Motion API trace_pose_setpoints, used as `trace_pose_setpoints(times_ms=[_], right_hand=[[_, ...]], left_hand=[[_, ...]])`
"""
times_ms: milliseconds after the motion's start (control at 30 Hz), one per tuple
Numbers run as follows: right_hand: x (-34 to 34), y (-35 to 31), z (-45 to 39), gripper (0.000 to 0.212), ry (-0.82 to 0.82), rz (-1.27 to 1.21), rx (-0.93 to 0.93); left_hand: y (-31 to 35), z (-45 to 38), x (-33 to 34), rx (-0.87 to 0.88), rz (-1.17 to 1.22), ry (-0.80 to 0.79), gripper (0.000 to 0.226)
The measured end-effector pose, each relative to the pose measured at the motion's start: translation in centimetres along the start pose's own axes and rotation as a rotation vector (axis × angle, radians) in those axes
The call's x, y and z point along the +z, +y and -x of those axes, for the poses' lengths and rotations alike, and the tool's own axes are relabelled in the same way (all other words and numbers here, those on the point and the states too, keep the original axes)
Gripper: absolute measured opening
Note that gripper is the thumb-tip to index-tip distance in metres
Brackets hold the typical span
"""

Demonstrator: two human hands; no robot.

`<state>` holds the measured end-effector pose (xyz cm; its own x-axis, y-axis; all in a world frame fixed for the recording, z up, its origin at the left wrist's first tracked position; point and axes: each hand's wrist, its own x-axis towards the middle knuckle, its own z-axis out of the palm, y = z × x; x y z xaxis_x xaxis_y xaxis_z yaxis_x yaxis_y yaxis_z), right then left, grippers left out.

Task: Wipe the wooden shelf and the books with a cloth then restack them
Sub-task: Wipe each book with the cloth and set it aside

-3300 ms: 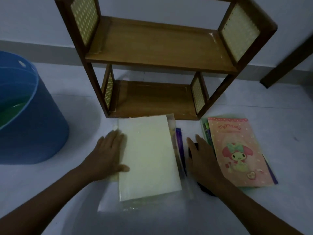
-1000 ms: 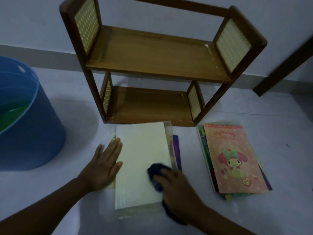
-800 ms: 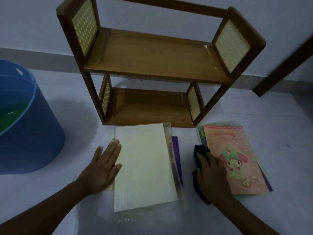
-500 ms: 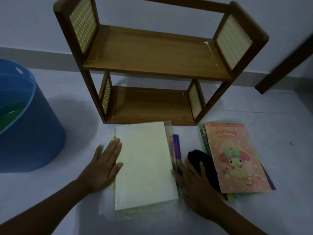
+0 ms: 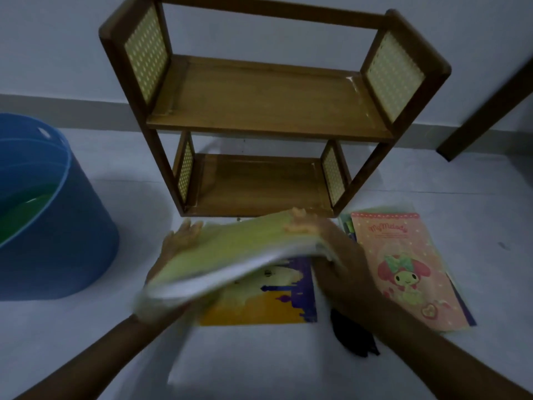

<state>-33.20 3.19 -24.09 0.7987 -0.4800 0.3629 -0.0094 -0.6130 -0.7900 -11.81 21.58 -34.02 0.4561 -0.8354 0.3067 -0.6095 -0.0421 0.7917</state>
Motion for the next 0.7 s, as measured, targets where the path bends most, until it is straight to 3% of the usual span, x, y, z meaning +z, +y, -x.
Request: trace_pose_setpoints(times_ms=[100,167,233,300,433,533,700], right_hand=[[-2.5,-2.6,-2.8,0.019,0.177,-0.161,0.056],[-3.6,-2.7,-3.6,0.022,0.209,-0.316,0.085],[-3.5,-1.5,-3.2,0.029,0.166,-0.385,0.156],[-2.5,1.3,-1.9,0.035,0.138,-0.312,0.296],[0.9,6.0,-0.1,0.035,-0.005,-0.134,0.466],[1.8,6.3,-0.4,0.026,0.112,-0.095,0.495],[-3.8,4.9,1.7,0.024,0.324,-0.124,0.522]], left_hand=[[4.0,-2.9,-0.1,-0.078,0.088,0.243,0.022],[6.2,-4.0,-0.1,-0.151,0.166,0.316,0.019],[6.6,-4.1,0.5,-0.196,0.191,0.275,0.015],[6.1,-3.8,0.9,-0.240,0.169,0.215,0.032],[4.8,-3.8,0.7,-0.303,0.114,0.155,0.035],[6.2,-4.4,0.5,-0.305,0.096,0.139,0.027],[10.9,-5.8,3.7,-0.298,0.204,0.046,0.032]])
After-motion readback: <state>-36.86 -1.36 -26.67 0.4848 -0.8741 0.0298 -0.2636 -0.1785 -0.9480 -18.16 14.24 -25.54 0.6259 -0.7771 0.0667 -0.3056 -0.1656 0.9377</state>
